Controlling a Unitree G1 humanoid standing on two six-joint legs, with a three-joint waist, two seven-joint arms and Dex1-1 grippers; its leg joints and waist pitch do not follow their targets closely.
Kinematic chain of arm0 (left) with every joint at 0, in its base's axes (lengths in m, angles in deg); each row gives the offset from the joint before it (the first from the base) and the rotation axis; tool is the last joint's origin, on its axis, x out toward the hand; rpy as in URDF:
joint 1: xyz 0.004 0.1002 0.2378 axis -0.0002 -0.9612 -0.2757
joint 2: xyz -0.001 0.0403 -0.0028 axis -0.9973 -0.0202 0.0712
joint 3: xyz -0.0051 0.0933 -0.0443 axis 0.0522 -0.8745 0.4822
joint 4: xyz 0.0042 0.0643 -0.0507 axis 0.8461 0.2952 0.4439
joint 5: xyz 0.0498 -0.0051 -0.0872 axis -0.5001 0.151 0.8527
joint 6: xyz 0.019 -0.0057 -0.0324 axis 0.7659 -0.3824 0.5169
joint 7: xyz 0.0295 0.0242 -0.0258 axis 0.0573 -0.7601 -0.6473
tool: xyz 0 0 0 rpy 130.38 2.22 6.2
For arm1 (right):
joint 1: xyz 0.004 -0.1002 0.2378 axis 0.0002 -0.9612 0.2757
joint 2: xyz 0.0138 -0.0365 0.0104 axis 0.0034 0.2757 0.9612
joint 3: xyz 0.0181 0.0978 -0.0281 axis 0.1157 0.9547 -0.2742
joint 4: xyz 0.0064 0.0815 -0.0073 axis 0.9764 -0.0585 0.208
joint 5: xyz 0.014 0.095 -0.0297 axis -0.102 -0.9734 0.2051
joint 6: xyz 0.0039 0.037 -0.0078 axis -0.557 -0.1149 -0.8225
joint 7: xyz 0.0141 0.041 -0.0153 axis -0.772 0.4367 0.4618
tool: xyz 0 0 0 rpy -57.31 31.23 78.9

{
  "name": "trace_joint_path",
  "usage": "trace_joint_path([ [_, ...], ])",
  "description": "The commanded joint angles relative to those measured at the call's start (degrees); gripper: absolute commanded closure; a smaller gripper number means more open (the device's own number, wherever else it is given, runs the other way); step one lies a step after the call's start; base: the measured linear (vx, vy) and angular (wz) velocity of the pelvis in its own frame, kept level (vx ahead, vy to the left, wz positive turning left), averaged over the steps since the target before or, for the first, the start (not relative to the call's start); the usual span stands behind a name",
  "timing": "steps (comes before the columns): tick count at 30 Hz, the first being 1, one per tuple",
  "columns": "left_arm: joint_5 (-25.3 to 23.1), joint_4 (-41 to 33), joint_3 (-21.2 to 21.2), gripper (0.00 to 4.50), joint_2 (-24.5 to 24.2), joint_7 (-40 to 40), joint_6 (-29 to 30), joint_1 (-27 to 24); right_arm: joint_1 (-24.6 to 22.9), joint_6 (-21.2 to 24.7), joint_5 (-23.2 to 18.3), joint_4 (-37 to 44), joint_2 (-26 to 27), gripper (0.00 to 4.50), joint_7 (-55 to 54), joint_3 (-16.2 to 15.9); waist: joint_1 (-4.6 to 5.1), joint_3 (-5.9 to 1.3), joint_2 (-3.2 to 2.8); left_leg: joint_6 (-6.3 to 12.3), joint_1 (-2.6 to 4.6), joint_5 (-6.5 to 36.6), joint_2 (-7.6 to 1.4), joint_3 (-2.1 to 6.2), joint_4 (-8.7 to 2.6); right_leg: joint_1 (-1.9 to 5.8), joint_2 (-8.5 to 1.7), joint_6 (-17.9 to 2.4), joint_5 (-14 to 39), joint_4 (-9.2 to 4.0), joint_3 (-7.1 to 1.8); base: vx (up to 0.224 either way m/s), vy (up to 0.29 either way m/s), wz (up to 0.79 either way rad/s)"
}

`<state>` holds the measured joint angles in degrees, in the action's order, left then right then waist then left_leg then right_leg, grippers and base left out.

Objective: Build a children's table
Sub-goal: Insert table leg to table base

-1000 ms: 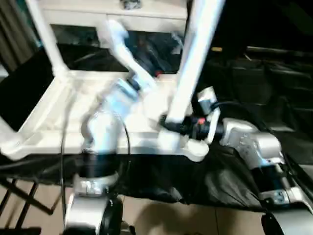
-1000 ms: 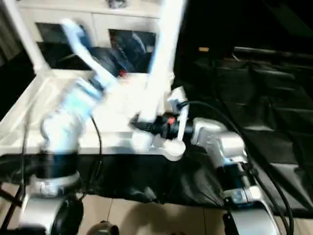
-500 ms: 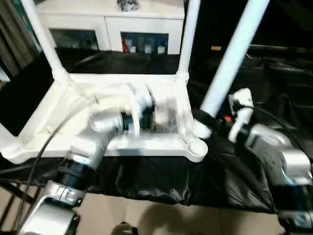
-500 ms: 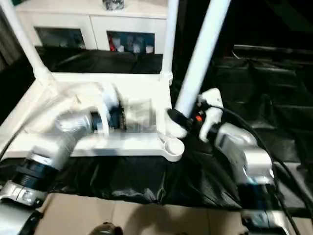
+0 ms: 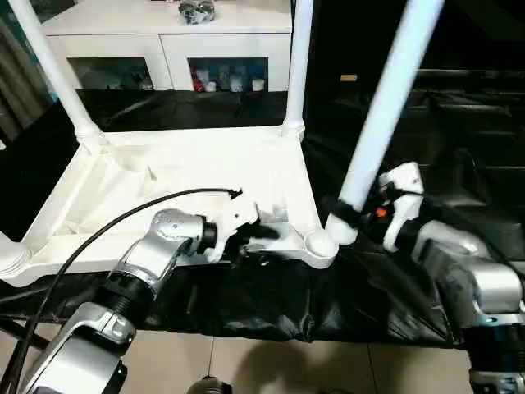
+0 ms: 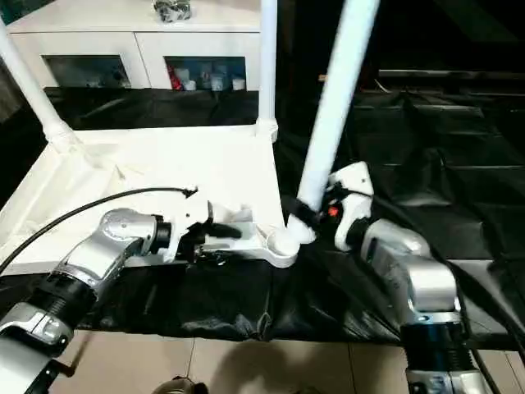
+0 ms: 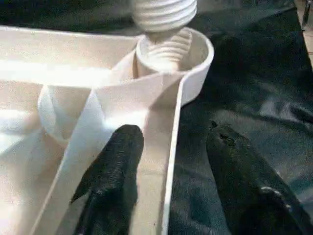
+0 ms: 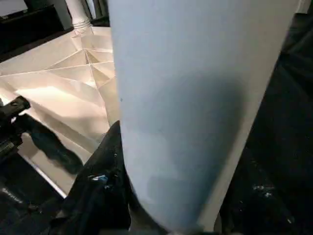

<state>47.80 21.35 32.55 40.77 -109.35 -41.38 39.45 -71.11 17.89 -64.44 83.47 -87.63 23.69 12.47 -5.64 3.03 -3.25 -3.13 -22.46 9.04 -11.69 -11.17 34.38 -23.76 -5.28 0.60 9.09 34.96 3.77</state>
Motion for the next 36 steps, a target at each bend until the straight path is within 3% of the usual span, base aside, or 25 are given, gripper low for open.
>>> trace_joint_path([
  [1, -1.10, 1.95, 0.35, 2.42, -0.24, -0.90, -1.39, 1.80, 0.00, -0.48, 0.96, 2.15, -0.29, 2.59, 0.00, -0.90, 0.00, -4.15, 0.20, -1.78, 1.58, 19.51, -0.80, 1.07, -4.26, 2.40, -2.60, -8.64, 22.33, -5.32, -1.78, 0.000, 0.000, 0.00],
  [5, -1.64, 4.65, 0.40, 2.75, -0.22, -2.18, -2.00, 2.46, -0.24, -0.59, 0.82, 2.43, -0.35, 2.59, -0.06, -1.33, -0.09, -4.19, 0.00, -1.77, 1.56, 19.26, -0.92, 1.13, -4.30, 2.50, -2.76, -9.04, 21.63, -5.15, -1.84, 0.000, 0.000, 0.00],
  [10, -1.58, 6.40, 1.09, 3.21, 0.21, -3.24, -2.48, 2.89, 0.31, -1.09, 0.94, 1.80, -0.49, 2.59, 0.37, -1.84, -0.09, -4.16, 0.21, -1.66, 1.62, 19.64, -0.99, 1.09, -4.32, 2.50, -2.82, -9.86, 21.15, -5.06, -1.88, 0.000, 0.000, 0.00],
  [18, -1.53, 7.95, 1.77, 3.99, 0.51, -5.25, -2.09, 3.06, 1.58, -1.45, 1.06, 0.61, -0.39, 2.59, 0.93, -2.40, 0.00, -3.97, 0.60, -1.53, 1.67, 20.17, -0.96, 1.09, -4.38, 2.39, -2.92, -9.16, 23.99, -5.38, -1.88, 0.000, 0.000, 0.00],
  [20, -1.83, 8.04, 1.65, 4.09, 0.38, -5.38, -2.33, 2.98, 1.63, -1.58, 1.21, 0.51, -0.45, 2.59, 1.14, -2.73, 0.04, -3.97, 0.44, -1.48, 1.71, 20.04, -1.01, 1.13, -4.37, 2.34, -2.98, -9.12, 24.35, -5.38, -1.89, 0.000, 0.000, 0.00],
  [22, -2.72, 8.29, 1.35, 4.43, 0.03, -5.67, -2.86, 2.68, 1.85, -1.65, 1.26, 0.41, -0.33, 2.59, 1.44, -3.21, 0.08, -4.05, 0.69, -1.32, 1.62, 19.33, -1.08, 1.11, -4.40, 2.40, -2.93, -9.32, 23.02, -5.20, -1.96, 0.000, 0.000, 0.00],
  [25, -3.91, 8.61, 0.95, 4.49, -0.28, -5.38, -3.77, 2.47, 2.23, -1.68, 1.38, 0.24, -0.33, 2.59, 1.94, -3.47, 0.21, -4.07, 0.68, -1.05, 1.44, 18.57, -1.10, 1.10, -4.43, 2.54, -2.97, -9.54, 21.76, -5.07, -2.02, 0.000, 0.000, 0.00],
  [26, -5.10, 8.67, 0.20, 4.49, -0.71, -4.96, -4.53, 2.17, 2.63, -1.78, 1.46, -0.19, -0.48, 2.59, 2.54, -3.79, 0.24, -4.10, 1.17, -0.93, 1.34, 18.21, -1.10, 1.04, -4.40, 2.63, -2.96, -9.53, 21.40, -5.03, -2.02, 0.000, 0.000, 0.00],
  [27, -5.96, 8.73, -0.32, 4.50, -1.02, -4.68, -5.07, 1.96, 2.92, -1.87, 1.49, -0.53, -0.60, 2.59, 2.94, -4.05, 0.22, -4.09, 0.87, -0.82, 1.30, 17.71, -1.11, 1.06, -4.43, 2.61, -3.00, -9.66, 21.02, -4.88, -2.04, 0.000, 0.000, 0.00],
  [28, -6.65, 8.70, -0.69, 4.50, -1.32, -4.26, -5.22, 1.68, 3.32, -2.08, 1.61, -1.06, -0.64, 2.59, 3.31, -4.38, 0.28, -4.10, 1.29, -0.74, 1.28, 17.67, -1.14, 1.02, -4.41, 2.64, -3.01, -9.69, 20.98, -4.89, -2.02, 0.000, 0.000, 0.00],
  [31, -8.17, 6.82, -0.95, 4.50, -2.82, -1.91, -3.26, -0.04, 5.11, -2.86, 2.14, -2.85, -0.33, 2.59, 4.43, -5.66, 0.32, -3.83, 1.54, -0.92, 1.52, 18.91, -1.21, 1.01, -4.45, 2.42, -3.23, -9.41, 24.27, -5.06, -2.04, 0.000, 0.000, 0.00],
  [34, -8.88, 1.44, 0.73, 4.50, -4.48, 3.17, 4.94, -2.65, 6.88, -3.41, 2.31, -4.32, 0.35, 2.59, 5.05, -6.39, 0.61, -3.45, 1.61, -1.49, 1.37, 20.35, -1.20, 1.38, -4.76, 2.48, -3.36, -7.61, 29.36, -5.25, -1.85, 0.000, 0.000, 0.00],
  [36, -8.88, -0.07, 1.61, 4.50, -4.53, 4.44, 7.64, -3.26, 7.23, -3.47, 2.19, -4.70, 0.61, 2.59, 5.24, -6.44, 0.77, -3.35, 1.48, -1.85, 1.75, 21.75, -1.01, 1.35, -4.59, 2.03, -3.30, -6.15, 33.06, -5.91, -1.76, 0.000, 0.000, 0.00],
])
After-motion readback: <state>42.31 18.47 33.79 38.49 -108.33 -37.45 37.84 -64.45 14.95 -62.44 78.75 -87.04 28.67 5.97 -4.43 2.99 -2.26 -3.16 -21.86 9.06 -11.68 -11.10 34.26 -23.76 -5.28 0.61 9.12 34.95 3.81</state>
